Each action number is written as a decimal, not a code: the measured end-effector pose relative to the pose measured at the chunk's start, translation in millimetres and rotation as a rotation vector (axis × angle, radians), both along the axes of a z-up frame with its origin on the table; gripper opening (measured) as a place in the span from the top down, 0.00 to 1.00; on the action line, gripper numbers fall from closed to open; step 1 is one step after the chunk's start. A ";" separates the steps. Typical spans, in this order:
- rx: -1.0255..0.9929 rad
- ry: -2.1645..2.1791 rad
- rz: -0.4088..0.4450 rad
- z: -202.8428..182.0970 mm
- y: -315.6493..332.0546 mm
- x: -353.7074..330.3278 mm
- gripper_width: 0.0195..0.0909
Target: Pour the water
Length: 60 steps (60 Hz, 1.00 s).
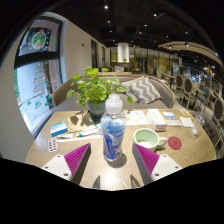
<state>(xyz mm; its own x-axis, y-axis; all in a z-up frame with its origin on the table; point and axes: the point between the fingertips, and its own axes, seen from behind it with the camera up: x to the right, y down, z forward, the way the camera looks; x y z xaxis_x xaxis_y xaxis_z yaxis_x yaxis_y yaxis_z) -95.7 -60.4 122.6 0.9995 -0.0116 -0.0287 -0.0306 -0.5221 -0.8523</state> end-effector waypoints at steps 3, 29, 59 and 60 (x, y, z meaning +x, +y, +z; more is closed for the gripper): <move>0.001 0.006 -0.008 -11.9 22.2 -0.2 0.06; 0.071 -0.011 0.003 -59.8 114.0 -1.0 0.63; 0.077 0.860 -0.028 49.1 105.1 -60.7 0.76; 0.075 0.926 -0.037 53.2 106.1 -59.2 0.76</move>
<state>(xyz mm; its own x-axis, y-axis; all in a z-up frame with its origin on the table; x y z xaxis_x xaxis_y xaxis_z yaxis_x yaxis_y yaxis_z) -154.9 45.7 175.8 0.5766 -0.0089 -0.8170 -0.7312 -0.4517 -0.5112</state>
